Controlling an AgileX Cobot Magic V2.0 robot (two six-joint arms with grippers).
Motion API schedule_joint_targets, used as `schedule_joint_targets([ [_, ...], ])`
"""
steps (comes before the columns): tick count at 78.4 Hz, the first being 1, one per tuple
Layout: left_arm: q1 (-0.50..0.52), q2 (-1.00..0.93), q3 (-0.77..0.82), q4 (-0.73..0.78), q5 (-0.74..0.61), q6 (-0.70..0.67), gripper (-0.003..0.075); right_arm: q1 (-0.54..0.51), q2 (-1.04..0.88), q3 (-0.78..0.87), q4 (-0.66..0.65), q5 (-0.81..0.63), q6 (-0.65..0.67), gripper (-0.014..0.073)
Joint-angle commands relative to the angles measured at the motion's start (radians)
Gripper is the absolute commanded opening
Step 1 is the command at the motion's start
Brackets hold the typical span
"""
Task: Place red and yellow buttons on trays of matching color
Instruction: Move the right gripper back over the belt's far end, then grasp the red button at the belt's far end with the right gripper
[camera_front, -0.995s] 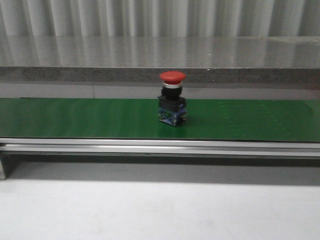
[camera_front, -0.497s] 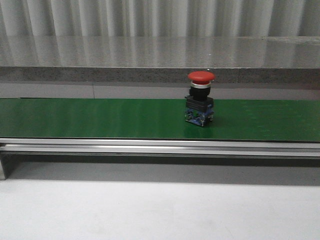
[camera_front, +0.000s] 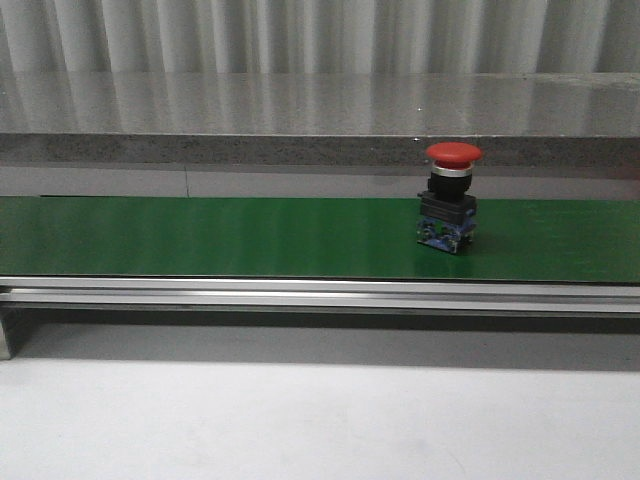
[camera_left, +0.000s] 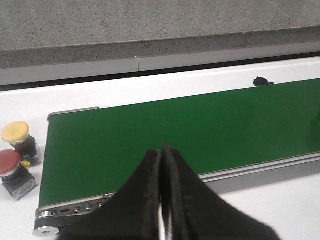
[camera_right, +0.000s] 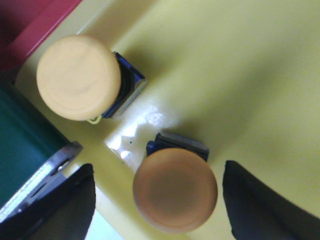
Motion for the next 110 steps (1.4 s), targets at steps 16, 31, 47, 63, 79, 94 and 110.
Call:
schedule_joint_targets([
  [16,-0.009,0.001,-0.029,-0.014,-0.077,0.000,-0.0020,-0.003,-0.273,-0.027,-0.025,0.054,-0.002,0.0542],
  [31,-0.009,0.001,-0.029,-0.014,-0.077,0.000,-0.0020,0.102,-0.371,-0.042,-0.025,0.134,-0.026,0.0542],
  [47,-0.009,0.001,-0.029,-0.014,-0.077,0.000,-0.0020,0.280,-0.370,-0.110,-0.025,0.251,-0.078,0.0542],
  [63,-0.009,0.001,-0.029,-0.014,-0.077,0.000,-0.0020,0.447,-0.364,-0.203,-0.019,0.311,-0.151,0.0542],
  [79,-0.009,0.001,-0.029,-0.014,-0.077,0.000,-0.0020,0.529,-0.304,-0.272,0.005,0.323,-0.171,0.0575],
  [94,-0.009,0.001,-0.029,-0.014,-0.077,0.000,-0.0020,0.552,-0.208,-0.326,0.058,0.359,-0.227,0.0631],
  [110,-0.009,0.001,-0.029,-0.014,-0.077,0.000,-0.0020,0.602,-0.068,-0.414,0.146,0.411,-0.381,0.0631],
])
